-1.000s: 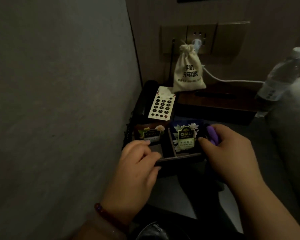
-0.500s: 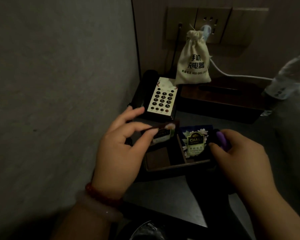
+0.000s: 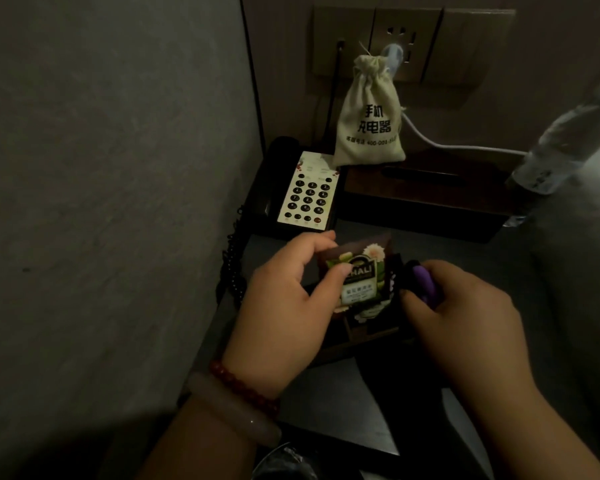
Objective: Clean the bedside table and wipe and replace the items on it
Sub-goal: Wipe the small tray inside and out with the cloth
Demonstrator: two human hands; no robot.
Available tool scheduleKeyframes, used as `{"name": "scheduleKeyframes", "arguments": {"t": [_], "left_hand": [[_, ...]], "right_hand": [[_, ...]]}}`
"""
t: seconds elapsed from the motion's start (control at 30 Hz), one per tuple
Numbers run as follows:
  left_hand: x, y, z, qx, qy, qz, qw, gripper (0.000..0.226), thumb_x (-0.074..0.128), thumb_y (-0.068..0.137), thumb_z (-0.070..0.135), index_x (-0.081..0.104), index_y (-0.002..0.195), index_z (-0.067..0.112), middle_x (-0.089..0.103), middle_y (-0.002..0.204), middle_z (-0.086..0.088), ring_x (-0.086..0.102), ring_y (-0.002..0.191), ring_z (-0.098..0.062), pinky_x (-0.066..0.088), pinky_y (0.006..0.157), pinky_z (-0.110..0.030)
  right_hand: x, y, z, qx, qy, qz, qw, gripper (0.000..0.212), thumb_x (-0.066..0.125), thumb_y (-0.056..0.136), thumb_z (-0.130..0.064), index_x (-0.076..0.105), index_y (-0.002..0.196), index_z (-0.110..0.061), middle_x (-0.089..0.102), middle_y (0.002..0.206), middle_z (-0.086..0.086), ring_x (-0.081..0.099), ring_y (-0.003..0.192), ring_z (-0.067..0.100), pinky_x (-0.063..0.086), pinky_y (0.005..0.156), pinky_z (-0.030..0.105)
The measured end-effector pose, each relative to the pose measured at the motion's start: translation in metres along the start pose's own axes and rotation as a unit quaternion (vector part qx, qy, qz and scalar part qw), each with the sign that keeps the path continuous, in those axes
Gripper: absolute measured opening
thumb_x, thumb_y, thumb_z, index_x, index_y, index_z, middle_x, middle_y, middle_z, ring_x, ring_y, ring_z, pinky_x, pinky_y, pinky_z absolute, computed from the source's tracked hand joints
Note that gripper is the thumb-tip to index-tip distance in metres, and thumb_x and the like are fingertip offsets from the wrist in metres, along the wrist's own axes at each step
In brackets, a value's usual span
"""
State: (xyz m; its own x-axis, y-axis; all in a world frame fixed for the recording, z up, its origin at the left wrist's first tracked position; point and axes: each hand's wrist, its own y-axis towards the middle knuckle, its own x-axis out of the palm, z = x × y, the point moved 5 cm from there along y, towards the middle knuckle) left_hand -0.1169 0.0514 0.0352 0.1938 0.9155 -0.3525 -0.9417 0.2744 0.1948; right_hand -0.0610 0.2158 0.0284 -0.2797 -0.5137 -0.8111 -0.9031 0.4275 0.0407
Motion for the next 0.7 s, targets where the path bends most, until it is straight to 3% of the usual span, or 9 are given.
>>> {"name": "scheduleKeyframes", "arguments": {"t": [0.1, 0.17, 0.3, 0.43, 0.57, 0.7], "left_hand": [[0.007, 0.001, -0.002, -0.004, 0.02, -0.033, 0.999, 0.015, 0.065, 0.086, 0.023, 0.058, 0.096, 0.033, 0.063, 0.103, 0.023, 0.059, 0.095, 0.01, 0.057, 0.073, -0.02], [0.012, 0.001, -0.002, 0.001, 0.056, -0.045, 0.997, 0.018, 0.065, 0.086, 0.025, 0.056, 0.098, 0.033, 0.064, 0.096, 0.017, 0.063, 0.086, 0.002, 0.057, 0.069, -0.026], [0.016, 0.004, 0.0, 0.024, 0.083, -0.01, 0.996, 0.017, 0.068, 0.083, 0.028, 0.056, 0.094, 0.033, 0.065, 0.092, 0.016, 0.066, 0.074, -0.01, 0.057, 0.063, -0.032], [0.014, 0.005, 0.007, 0.039, 0.025, 0.057, 0.997, 0.022, 0.073, 0.079, 0.02, 0.059, 0.088, 0.034, 0.067, 0.09, 0.018, 0.063, 0.086, 0.006, 0.054, 0.073, -0.018], [-0.008, 0.004, 0.027, 0.09, -0.077, 0.179, 0.977, 0.04, 0.073, 0.078, 0.007, 0.055, 0.086, 0.042, 0.065, 0.088, 0.029, 0.064, 0.086, 0.008, 0.048, 0.07, -0.007], [-0.03, 0.003, 0.035, 0.167, 0.022, 0.223, 0.96, 0.038, 0.068, 0.084, 0.012, 0.052, 0.095, 0.044, 0.06, 0.098, 0.023, 0.059, 0.098, 0.009, 0.047, 0.078, -0.007]], "right_hand": [[-0.001, 0.0, 0.004, -0.003, -0.001, 0.016, 1.0, 0.015, 0.062, 0.083, -0.031, 0.059, 0.097, -0.031, 0.053, 0.077, -0.013, 0.054, 0.073, 0.006, 0.053, 0.068, 0.036], [-0.002, 0.0, 0.005, -0.012, 0.006, 0.021, 1.0, 0.016, 0.063, 0.083, -0.031, 0.058, 0.098, -0.034, 0.052, 0.076, -0.015, 0.053, 0.072, 0.003, 0.051, 0.063, 0.029], [-0.003, 0.003, 0.009, -0.014, 0.006, 0.027, 1.0, 0.02, 0.063, 0.084, -0.031, 0.057, 0.102, -0.036, 0.049, 0.076, -0.019, 0.05, 0.07, 0.0, 0.043, 0.059, 0.02], [-0.006, 0.005, 0.014, -0.009, -0.001, 0.041, 0.999, 0.014, 0.064, 0.083, -0.03, 0.061, 0.096, -0.029, 0.053, 0.075, -0.015, 0.051, 0.069, 0.002, 0.047, 0.06, 0.028], [-0.01, 0.008, 0.019, 0.001, -0.033, 0.056, 0.998, 0.014, 0.065, 0.083, -0.03, 0.06, 0.096, -0.031, 0.046, 0.07, -0.019, 0.042, 0.063, -0.006, 0.031, 0.052, 0.015], [-0.018, 0.012, 0.031, 0.03, -0.049, 0.081, 0.995, 0.016, 0.066, 0.083, -0.026, 0.064, 0.099, -0.026, 0.048, 0.071, -0.012, 0.038, 0.06, -0.005, 0.026, 0.051, 0.014]]}}
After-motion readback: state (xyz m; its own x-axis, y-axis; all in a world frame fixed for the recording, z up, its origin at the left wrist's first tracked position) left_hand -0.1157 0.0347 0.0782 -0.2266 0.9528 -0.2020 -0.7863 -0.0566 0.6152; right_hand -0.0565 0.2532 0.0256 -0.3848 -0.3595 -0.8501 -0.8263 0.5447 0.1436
